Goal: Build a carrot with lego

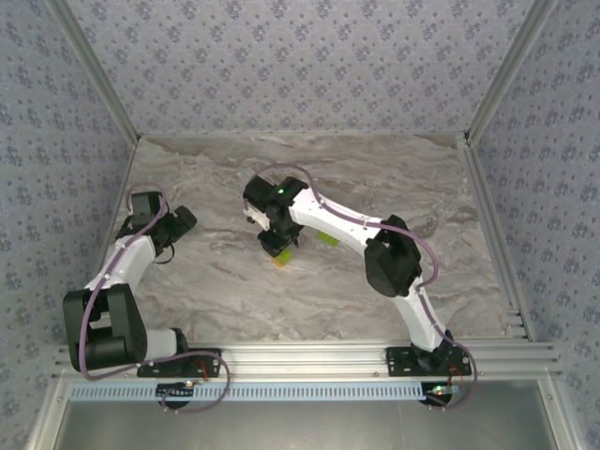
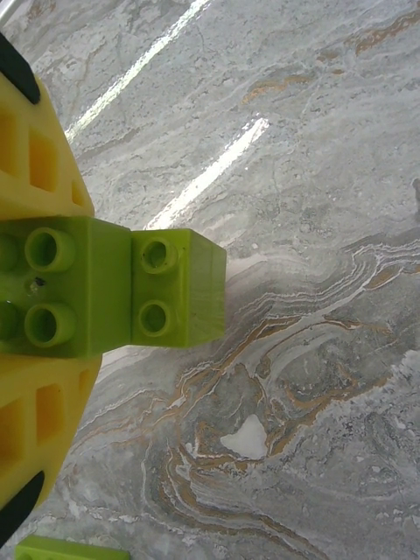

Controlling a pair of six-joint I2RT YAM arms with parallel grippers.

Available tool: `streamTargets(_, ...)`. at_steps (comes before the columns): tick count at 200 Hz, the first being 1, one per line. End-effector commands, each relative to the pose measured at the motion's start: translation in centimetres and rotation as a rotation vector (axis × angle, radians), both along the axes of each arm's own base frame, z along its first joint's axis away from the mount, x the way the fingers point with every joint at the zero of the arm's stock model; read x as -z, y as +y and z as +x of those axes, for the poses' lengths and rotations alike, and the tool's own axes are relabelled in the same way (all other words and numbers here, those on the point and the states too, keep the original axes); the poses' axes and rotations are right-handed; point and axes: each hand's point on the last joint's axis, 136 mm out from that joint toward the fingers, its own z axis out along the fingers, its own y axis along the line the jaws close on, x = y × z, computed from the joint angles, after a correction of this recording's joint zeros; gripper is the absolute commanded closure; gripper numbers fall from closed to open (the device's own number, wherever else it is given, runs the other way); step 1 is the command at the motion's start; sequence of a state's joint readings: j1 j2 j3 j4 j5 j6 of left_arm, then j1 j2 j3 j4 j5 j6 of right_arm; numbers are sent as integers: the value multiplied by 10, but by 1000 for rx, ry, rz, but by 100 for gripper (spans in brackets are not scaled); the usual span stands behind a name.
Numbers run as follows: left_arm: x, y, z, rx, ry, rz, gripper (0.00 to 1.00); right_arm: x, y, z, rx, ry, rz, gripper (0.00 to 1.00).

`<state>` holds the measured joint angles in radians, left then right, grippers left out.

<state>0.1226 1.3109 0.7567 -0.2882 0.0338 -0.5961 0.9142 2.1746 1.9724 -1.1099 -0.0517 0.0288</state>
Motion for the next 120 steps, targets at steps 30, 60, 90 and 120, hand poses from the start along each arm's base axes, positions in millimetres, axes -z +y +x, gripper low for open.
streamTargets(30,-10,2,4,-1,-28,3,7,76,-39,-37,-32,147,-231,67)
streamTargets(60,-10,2,4,0,-30,1,7,93,-49,-49,-38,170,-280,67)
streamTargets(90,-11,2,4,0,-31,1,7,106,-58,-58,-46,197,-317,67)
streamTargets(120,-11,2,4,-1,-31,3,7,118,-65,-65,-58,220,-352,67)
